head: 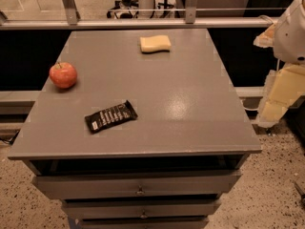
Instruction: Pick sponge
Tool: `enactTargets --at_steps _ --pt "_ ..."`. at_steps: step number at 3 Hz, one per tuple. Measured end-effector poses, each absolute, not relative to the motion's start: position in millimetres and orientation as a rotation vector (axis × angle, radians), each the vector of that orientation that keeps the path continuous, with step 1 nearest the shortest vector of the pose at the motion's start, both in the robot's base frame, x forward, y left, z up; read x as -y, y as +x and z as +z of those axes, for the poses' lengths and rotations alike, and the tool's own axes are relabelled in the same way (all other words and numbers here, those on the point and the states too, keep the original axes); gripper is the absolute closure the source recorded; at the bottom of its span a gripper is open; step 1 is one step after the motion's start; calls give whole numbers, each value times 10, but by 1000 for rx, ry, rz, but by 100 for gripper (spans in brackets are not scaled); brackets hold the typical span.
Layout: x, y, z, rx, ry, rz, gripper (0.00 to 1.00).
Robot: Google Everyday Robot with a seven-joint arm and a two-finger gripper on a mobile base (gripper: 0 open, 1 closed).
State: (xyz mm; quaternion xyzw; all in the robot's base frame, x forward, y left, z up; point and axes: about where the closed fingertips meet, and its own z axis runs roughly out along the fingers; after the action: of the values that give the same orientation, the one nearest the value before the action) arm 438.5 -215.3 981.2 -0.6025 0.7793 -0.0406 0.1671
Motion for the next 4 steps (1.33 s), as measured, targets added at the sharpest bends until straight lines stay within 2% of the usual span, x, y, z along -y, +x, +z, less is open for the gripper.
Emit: enactTargets --at_steps 2,4 --pt "2152 4409 9820 -2207 -1708 -107 0" --pt "1798 5421 9653 -2048 -1615 96 0"
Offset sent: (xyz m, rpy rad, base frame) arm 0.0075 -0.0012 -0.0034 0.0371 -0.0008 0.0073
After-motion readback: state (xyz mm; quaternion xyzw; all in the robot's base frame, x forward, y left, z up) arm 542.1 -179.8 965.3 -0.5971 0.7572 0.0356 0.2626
